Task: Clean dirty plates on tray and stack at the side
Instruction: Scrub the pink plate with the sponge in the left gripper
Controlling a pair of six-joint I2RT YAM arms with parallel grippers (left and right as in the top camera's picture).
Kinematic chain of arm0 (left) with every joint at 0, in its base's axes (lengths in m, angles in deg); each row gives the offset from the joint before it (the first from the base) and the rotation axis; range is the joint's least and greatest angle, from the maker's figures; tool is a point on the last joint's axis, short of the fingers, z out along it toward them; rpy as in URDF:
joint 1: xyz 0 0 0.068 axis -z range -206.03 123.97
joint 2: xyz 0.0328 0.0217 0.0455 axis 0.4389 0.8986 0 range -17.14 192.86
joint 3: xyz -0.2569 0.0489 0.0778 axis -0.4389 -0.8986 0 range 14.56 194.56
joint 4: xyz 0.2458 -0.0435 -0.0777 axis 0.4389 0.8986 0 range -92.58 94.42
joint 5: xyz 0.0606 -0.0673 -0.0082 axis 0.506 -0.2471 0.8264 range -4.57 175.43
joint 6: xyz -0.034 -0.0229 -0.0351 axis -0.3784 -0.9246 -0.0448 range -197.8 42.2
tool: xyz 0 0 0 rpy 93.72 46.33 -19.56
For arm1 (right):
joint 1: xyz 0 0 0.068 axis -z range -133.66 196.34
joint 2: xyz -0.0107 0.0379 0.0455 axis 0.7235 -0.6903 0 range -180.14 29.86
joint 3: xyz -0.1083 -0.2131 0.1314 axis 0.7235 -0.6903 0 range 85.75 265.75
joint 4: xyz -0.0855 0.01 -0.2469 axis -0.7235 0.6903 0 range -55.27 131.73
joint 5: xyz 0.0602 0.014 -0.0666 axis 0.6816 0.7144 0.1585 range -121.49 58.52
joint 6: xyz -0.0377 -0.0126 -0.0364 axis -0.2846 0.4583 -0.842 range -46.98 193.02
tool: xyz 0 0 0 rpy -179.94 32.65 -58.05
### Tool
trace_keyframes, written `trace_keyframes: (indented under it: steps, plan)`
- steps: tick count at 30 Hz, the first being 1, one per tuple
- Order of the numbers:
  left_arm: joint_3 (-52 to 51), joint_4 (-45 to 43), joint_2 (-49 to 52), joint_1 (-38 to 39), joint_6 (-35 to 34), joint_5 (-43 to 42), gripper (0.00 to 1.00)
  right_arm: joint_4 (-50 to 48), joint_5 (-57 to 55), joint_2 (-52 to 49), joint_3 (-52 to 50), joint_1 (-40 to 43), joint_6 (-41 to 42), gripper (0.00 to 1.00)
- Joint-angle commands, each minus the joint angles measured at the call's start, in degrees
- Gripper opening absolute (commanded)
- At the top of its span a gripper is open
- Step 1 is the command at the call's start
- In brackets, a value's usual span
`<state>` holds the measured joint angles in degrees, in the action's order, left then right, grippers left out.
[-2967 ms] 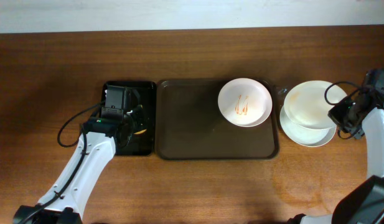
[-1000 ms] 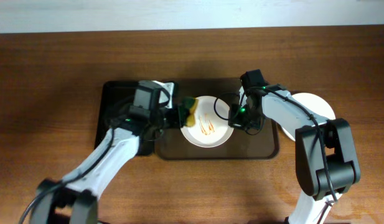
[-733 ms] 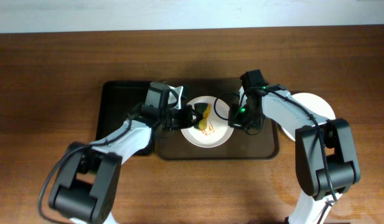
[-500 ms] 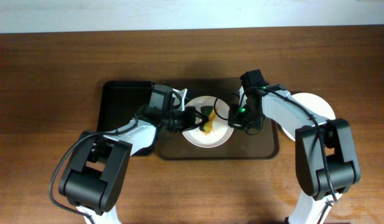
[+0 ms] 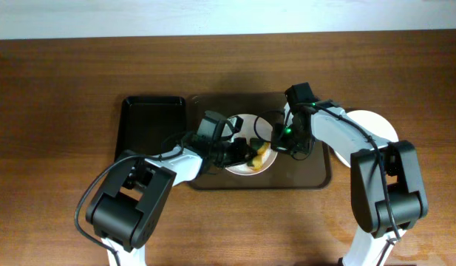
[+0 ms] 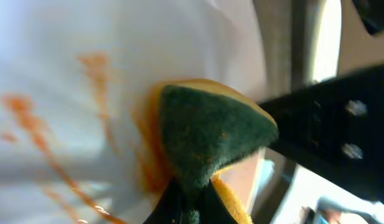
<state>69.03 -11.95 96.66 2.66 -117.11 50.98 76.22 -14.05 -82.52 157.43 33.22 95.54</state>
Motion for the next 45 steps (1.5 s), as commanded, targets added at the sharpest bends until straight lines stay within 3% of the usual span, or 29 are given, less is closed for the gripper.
trace_keyframes:
  steps: [1, 5, 8, 13, 15, 20, 24, 37, 43, 45]
  plan:
    - [0.0, 1.2, 0.7, -0.2, -0.6, 13.9, 0.0, 0.6, -0.1, -0.3, -0.4, -0.4, 0.5, 0.04]
    - [0.0, 0.4, 0.7, -1.2, -0.5, 19.3, 0.0, 0.8, -0.1, -0.3, -0.4, -0.4, 0.5, 0.04]
    - [0.1, 0.7, 0.6, -3.2, -0.5, 18.3, 0.0, 0.9, -0.2, -0.3, -0.4, -0.3, 0.3, 0.04]
    - [0.1, 16.0, -0.4, -4.5, 3.1, 17.8, 0.0, 0.9, -0.2, -0.3, -0.4, -0.4, 0.3, 0.04]
    - [0.1, 17.9, -0.7, -4.5, 5.8, 19.9, 0.0, 0.9, -0.2, -0.3, -0.4, -0.4, 0.3, 0.04]
    - [1.8, 17.9, -4.9, -4.6, 9.3, 20.4, 0.0, 1.1, -0.2, -0.3, -0.4, -0.4, 0.3, 0.04]
    - [3.7, 17.6, -10.1, -3.3, 10.4, 14.0, 0.0, 1.1, -0.2, -0.3, -0.4, -0.4, 0.3, 0.04]
    - [3.7, 17.0, -4.1, 5.3, 5.9, 14.3, 0.0, 1.1, -0.1, -0.3, -0.4, -0.4, 0.3, 0.04]
    - [3.8, 16.7, -3.8, 2.1, 5.9, 27.4, 0.0, 1.1, -0.1, -0.3, -0.4, -0.4, 0.3, 0.04]
    - [3.8, 16.7, -3.8, -0.3, 5.9, 27.5, 0.0, 1.1, -0.1, -0.3, -0.4, -0.4, 0.3, 0.04]
